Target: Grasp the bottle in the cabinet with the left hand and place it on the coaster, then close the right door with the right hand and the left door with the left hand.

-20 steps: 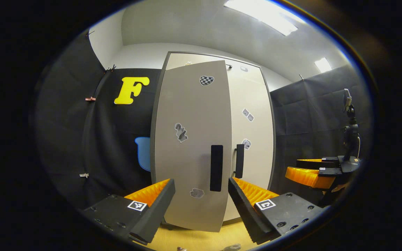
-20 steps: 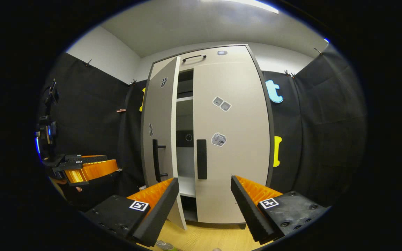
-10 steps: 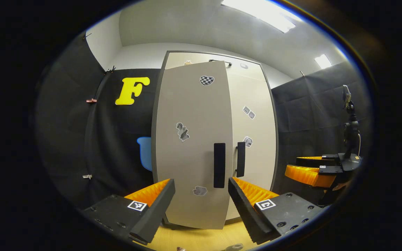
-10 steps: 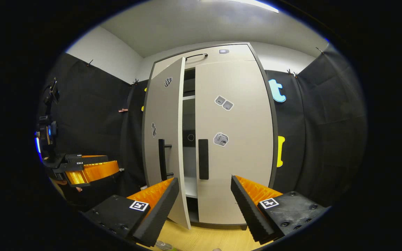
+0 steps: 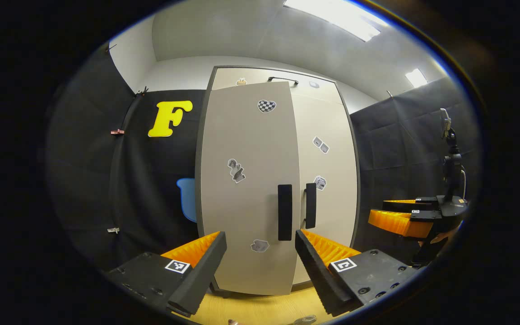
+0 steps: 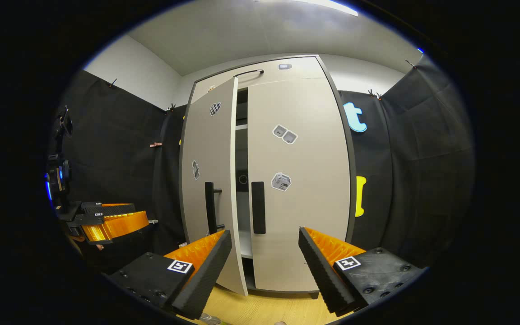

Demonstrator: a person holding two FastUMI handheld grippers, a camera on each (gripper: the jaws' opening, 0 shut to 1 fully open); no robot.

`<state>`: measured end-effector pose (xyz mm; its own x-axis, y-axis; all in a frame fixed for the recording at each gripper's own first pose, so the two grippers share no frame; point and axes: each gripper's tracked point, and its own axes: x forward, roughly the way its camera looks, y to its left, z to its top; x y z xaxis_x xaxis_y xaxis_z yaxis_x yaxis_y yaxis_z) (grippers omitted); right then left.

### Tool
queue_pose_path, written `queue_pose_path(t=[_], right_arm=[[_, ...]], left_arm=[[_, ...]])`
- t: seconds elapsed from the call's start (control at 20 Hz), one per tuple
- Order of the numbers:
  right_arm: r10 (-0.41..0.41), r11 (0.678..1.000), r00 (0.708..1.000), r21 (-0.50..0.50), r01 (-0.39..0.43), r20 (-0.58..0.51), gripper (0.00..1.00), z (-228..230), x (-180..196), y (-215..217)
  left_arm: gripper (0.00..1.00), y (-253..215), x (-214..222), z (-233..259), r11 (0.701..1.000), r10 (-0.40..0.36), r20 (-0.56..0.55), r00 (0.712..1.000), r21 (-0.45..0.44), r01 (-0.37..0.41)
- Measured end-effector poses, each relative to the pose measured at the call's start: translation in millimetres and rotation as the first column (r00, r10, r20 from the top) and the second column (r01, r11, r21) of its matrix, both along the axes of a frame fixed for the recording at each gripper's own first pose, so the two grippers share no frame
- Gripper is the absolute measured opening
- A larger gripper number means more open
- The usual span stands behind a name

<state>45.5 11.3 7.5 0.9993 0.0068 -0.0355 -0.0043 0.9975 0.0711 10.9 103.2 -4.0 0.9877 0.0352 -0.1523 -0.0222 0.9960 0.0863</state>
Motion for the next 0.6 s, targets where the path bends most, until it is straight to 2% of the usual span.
queue_pose_path(t=[0.6], right_arm=[[0.004, 1.000, 1.000, -0.018, -0.004, -0.004, 0.99, -3.6, 1.5, -2.1]], left_arm=[[0.97, 1.3, 2.2, 0.8, 1.000, 0.005, 0.001, 1.000, 0.007, -0.005]])
